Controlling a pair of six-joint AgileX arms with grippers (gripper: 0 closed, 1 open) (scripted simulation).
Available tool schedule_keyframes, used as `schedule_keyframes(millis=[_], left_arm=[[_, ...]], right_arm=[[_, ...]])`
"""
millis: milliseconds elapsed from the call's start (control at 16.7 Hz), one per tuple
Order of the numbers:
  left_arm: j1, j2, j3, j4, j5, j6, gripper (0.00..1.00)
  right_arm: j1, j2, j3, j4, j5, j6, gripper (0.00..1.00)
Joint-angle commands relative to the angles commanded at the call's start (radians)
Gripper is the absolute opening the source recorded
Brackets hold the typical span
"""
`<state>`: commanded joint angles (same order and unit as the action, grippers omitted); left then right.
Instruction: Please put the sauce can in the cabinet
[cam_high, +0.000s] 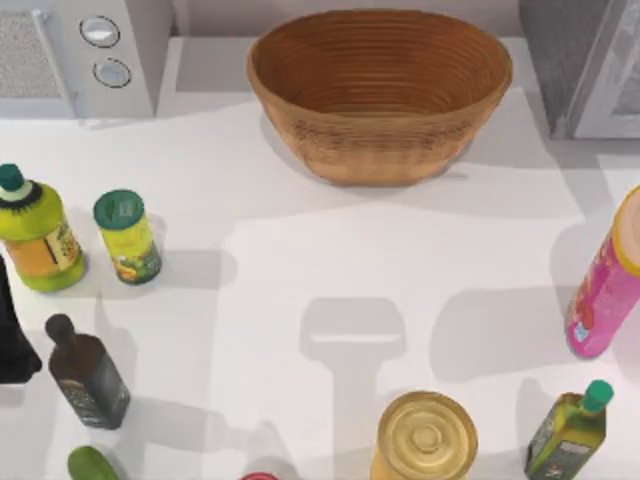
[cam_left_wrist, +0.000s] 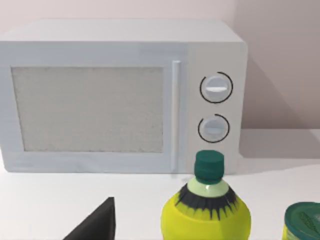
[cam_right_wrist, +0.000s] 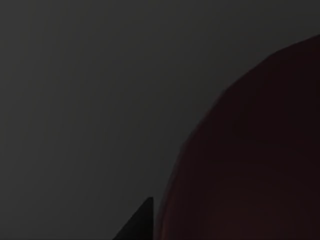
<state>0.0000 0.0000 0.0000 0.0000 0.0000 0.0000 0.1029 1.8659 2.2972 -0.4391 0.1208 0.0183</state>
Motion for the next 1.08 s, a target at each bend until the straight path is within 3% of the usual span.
schedule_keyframes(millis=[120,900,1080], left_arm=[[0.000,0.000,0.000,0.000,0.000,0.000,1.00],[0.000,0.000,0.000,0.000,0.000,0.000,1.00],[0.000,0.000,0.000,0.000,0.000,0.000,1.00]], right_arm=[[0.000,0.000,0.000,0.000,0.000,0.000,0.00],[0.000,0.000,0.000,0.000,0.000,0.000,0.98],[0.000,0.000,0.000,0.000,0.000,0.000,1.00]])
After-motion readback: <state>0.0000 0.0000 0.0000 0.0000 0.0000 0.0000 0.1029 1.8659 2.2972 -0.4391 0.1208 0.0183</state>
